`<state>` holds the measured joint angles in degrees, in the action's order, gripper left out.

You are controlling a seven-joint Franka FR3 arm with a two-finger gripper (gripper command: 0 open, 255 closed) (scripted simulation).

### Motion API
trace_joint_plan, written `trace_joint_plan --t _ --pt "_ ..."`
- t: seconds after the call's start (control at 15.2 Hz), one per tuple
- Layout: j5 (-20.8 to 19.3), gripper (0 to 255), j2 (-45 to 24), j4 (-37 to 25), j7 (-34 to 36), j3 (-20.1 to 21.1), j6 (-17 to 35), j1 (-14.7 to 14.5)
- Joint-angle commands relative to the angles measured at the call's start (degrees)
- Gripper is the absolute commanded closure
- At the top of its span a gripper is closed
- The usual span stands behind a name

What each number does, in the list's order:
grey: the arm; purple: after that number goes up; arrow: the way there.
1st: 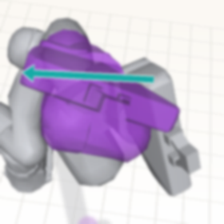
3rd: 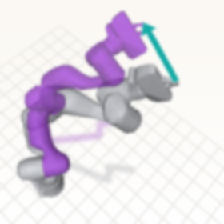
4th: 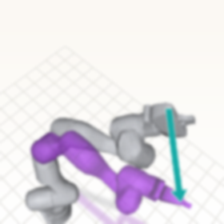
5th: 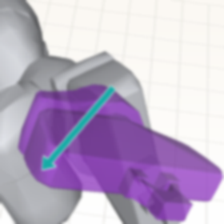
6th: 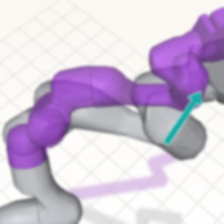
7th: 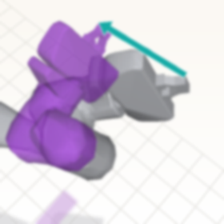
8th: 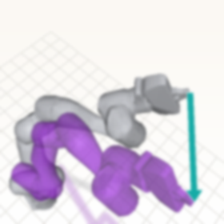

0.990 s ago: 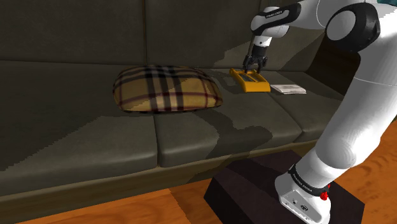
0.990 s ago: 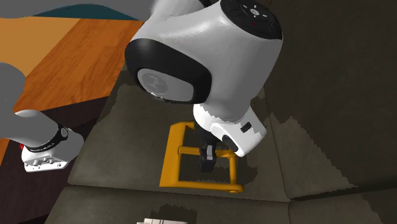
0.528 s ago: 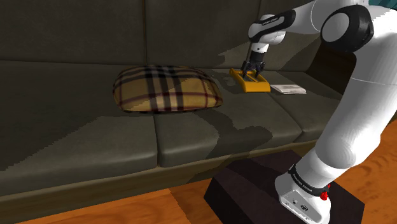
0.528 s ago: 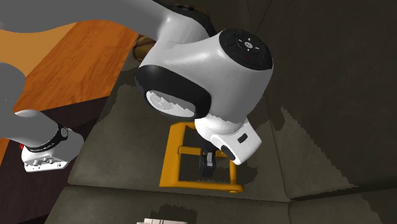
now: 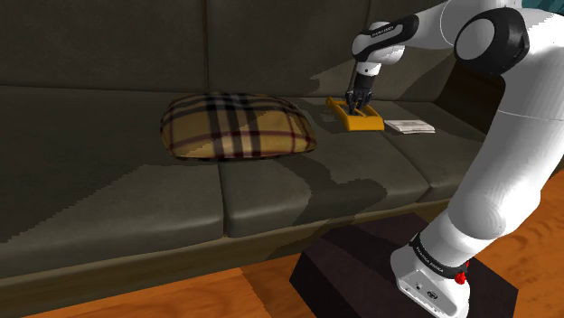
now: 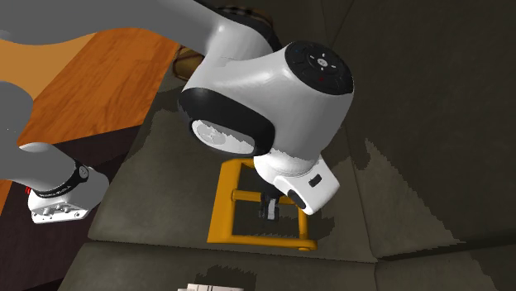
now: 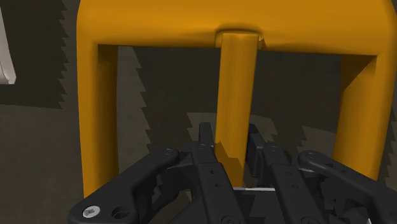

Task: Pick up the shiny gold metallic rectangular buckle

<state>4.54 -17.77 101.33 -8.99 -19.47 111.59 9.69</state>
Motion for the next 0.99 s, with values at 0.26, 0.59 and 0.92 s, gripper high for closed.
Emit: trace_joint_plan --t 0.26,0.59,0.92 --pt "-0.2 255 0.6 -0.7 0.2 -0.1 -1.3 -0.1" --pt "-0.7 255 1.7 -3.1 0.4 -0.2 -4.8 -0.1" --pt "-1.0 255 2.6 -5.9 0.5 -0.4 -8.3 -0.2"
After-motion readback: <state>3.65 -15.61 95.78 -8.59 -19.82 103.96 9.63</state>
